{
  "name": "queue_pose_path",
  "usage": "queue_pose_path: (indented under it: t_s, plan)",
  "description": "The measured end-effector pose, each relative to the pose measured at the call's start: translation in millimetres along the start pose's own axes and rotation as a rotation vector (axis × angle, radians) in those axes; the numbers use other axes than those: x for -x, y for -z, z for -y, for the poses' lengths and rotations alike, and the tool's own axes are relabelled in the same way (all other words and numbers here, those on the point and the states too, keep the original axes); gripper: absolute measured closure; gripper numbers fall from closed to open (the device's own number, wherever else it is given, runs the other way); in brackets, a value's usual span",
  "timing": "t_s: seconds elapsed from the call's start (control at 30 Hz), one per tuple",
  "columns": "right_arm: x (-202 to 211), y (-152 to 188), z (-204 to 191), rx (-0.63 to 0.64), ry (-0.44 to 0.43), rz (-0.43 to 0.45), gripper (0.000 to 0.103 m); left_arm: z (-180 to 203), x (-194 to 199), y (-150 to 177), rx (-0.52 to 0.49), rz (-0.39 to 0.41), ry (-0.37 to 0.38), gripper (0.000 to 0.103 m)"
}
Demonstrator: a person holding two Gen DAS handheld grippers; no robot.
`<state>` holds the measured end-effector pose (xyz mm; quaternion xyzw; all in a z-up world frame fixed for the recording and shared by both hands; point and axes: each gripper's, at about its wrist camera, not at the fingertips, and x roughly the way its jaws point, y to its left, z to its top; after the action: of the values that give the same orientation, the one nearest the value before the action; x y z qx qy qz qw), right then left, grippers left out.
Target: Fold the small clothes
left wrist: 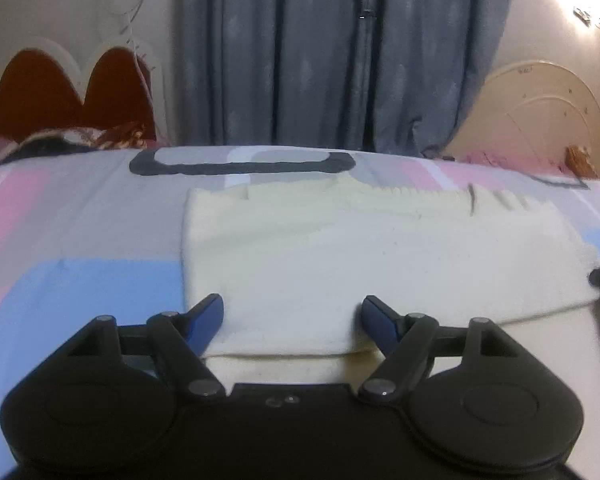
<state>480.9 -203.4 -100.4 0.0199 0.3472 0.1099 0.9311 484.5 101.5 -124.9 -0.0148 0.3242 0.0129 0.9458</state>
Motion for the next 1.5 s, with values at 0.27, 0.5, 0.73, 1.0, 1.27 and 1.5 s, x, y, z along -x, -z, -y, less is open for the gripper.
queue_pose_path:
  t_s: [0.27,0.5,0.73,1.0,1.27,1.5]
  plan:
    - [-13,4,-32,0.060,0.022,-0.014,0.099,21,2,2,-0.082,-0.004,-0.027,0.029]
    - [33,0,-41,0.053,0.027,0.004,0.098,19,19,4,-0.109,-0.027,-0.030,0.029]
    - [55,12,-53,0.053,0.006,0.016,0.098,12,45,9,-0.089,-0.015,-0.036,0.030]
    - [80,24,-54,0.064,-0.043,0.001,0.098,18,79,21,-0.095,-0.016,-0.063,0.030]
    - [118,48,-49,0.069,-0.083,0.009,0.098,31,118,48,-0.092,-0.031,-0.095,0.029]
    - [163,80,-26,0.021,-0.091,-0.006,0.098,13,165,95,-0.055,-0.084,-0.119,0.027]
